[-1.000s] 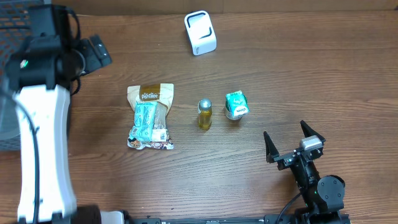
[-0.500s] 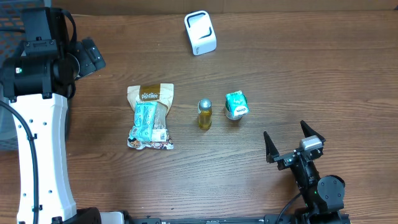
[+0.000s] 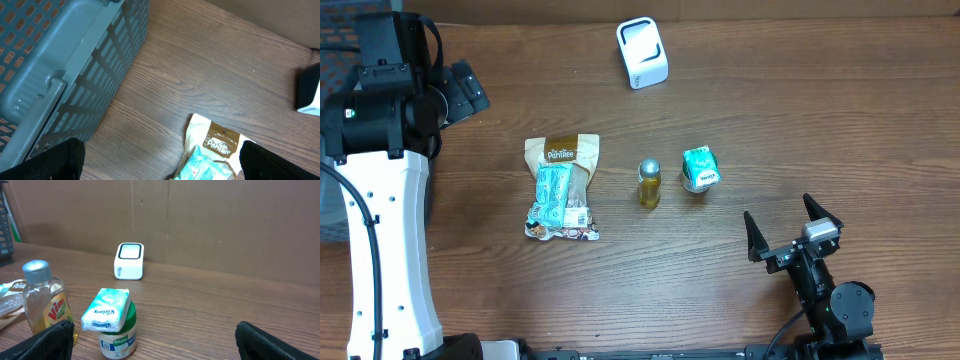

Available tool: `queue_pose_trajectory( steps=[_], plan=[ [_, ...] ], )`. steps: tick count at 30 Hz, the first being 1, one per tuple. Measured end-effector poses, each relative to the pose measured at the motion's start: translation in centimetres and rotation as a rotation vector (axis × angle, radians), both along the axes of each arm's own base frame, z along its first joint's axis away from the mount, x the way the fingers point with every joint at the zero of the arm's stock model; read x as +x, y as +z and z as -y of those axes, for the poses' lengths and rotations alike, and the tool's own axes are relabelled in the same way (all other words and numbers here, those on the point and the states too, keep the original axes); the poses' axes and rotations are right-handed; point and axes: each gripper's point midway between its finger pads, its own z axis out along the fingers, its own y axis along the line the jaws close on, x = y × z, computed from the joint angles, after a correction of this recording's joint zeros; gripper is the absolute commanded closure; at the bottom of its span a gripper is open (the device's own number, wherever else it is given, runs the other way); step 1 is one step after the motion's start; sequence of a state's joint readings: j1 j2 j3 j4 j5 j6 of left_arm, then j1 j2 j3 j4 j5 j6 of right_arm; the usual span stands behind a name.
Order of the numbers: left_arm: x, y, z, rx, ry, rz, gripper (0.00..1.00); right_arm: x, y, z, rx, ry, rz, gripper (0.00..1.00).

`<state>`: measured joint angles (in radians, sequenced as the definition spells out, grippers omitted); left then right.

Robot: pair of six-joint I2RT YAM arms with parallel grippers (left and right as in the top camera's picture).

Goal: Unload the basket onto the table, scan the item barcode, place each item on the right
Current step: 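Swing the right gripper up toward the tissue tub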

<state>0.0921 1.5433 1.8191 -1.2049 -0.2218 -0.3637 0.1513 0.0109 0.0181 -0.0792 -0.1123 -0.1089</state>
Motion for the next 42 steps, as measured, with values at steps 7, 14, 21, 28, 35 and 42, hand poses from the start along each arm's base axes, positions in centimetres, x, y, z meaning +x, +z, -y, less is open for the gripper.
queue_pose_trajectory(
  steps=[7,14,21,28,35,42],
  plan=[
    [0.0,0.0,0.0,0.0,0.0,0.0,0.0,0.0,0.0,0.0,0.0,0.0,0.0,0.0],
    [0.0,0.0,0.0,0.0,0.0,0.0,0.0,0.0,0.0,0.0,0.0,0.0,0.0,0.0],
    [0.0,0.0,0.0,0.0,0.0,0.0,0.0,0.0,0.0,0.0,0.0,0.0,0.0,0.0],
    [0.0,0.0,0.0,0.0,0.0,0.0,0.01,0.0,0.0,0.0,0.0,-0.001,0.0,0.0],
    [0.0,0.0,0.0,0.0,0.0,0.0,0.01,-0.1,0.2,-0.3,0.005,0.019,0.005,0.0],
    [0.0,0.0,0.0,0.0,0.0,0.0,0.0,-0.9,1.0,-2.4,0.043,0.148,0.022,0.0]
  ],
)
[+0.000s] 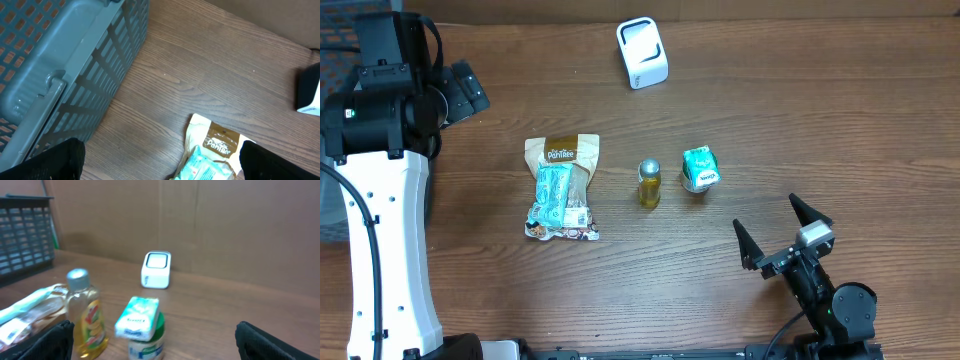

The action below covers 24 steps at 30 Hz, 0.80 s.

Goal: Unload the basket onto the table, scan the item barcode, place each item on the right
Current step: 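Swing the right gripper up toward the tissue tub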

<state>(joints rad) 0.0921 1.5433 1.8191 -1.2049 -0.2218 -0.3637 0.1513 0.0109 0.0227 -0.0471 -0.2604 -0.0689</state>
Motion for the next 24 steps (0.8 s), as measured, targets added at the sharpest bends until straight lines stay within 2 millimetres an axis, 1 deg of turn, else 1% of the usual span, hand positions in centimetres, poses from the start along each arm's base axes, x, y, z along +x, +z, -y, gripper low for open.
queue_pose_trajectory(
  steps=[1,3,4,5,8,9,11,13,14,15,16,21,23,24],
  plan=[
    [0.0,0.0,0.0,0.0,0.0,0.0,0.0,-0.1,0.0,-0.1,0.009,0.008,-0.018,0.0],
    [0.0,0.0,0.0,0.0,0.0,0.0,0.0,-0.4,0.5,-0.2,0.015,0.016,-0.039,0.0],
    [0.0,0.0,0.0,0.0,0.0,0.0,0.0,-0.8,1.6,-0.2,0.022,0.021,-0.034,0.0],
    [0.0,0.0,0.0,0.0,0.0,0.0,0.01,-0.9,2.0,-0.2,0.023,0.022,-0.032,0.0],
    [0.0,0.0,0.0,0.0,0.0,0.0,0.0,-2.0,5.5,-0.1,0.035,0.026,0.004,0.0],
    [0.0,0.0,0.0,0.0,0.0,0.0,0.01,-2.4,7.0,-0.1,0.039,0.027,0.026,0.0],
    [0.0,0.0,0.0,0.0,0.001,0.0,0.0,-2.9,8.6,0.0,0.045,0.028,0.044,0.0],
    [0.0,0.0,0.0,0.0,0.0,-0.001,0.0,-3.6,11.2,0.1,0.057,0.032,0.066,0.0],
    [0.0,0.0,0.0,0.0,0.0,0.0,0.0,-3.8,11.9,0.1,0.058,0.034,0.067,0.0],
    [0.0,0.0,0.0,0.0,0.0,0.0,0.01,-4.3,13.3,0.0,0.063,0.045,0.074,0.0],
    [0.0,0.0,0.0,0.0,0.0,0.0,0.0,-4.6,14.2,-0.1,0.065,0.053,0.078,0.0],
    [0.0,0.0,0.0,0.0,0.0,0.0,0.01,-5.5,17.0,-0.6,0.066,0.092,0.062,0.0],
    [0.0,0.0,0.0,0.0,0.0,0.0,0.0,-5.4,17.6,-0.9,0.065,0.109,0.055,0.0],
    [0.0,0.0,0.0,0.0,0.0,0.0,0.0,-5.3,17.6,-1.1,0.064,0.119,0.047,0.0]
  ],
)
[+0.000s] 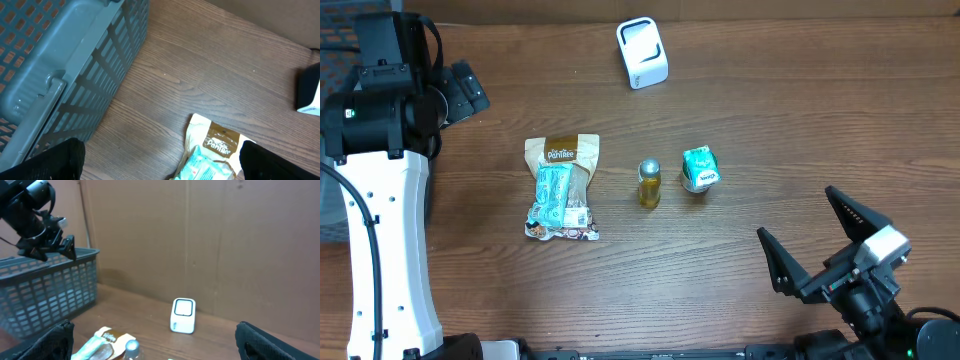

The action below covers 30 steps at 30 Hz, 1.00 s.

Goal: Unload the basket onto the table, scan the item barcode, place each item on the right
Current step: 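Swing the right gripper up toward the tissue tub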

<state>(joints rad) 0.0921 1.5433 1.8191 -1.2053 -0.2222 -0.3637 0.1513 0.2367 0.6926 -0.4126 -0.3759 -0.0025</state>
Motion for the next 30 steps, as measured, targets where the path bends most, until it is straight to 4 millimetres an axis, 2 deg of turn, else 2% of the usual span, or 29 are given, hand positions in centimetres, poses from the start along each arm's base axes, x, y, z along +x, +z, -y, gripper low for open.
queue_pose_trajectory(
  steps=[5,30],
  plan=[
    [0.0,0.0,-0.01,0.0,0.0,0.0,0.0,0.93,-0.82,-0.47,-0.008,0.02,-0.047,0.0],
    [0.0,0.0,0.0,0.0,0.0,0.0,0.0,0.88,-0.85,-0.58,-0.007,0.028,-0.05,0.0]
  ],
)
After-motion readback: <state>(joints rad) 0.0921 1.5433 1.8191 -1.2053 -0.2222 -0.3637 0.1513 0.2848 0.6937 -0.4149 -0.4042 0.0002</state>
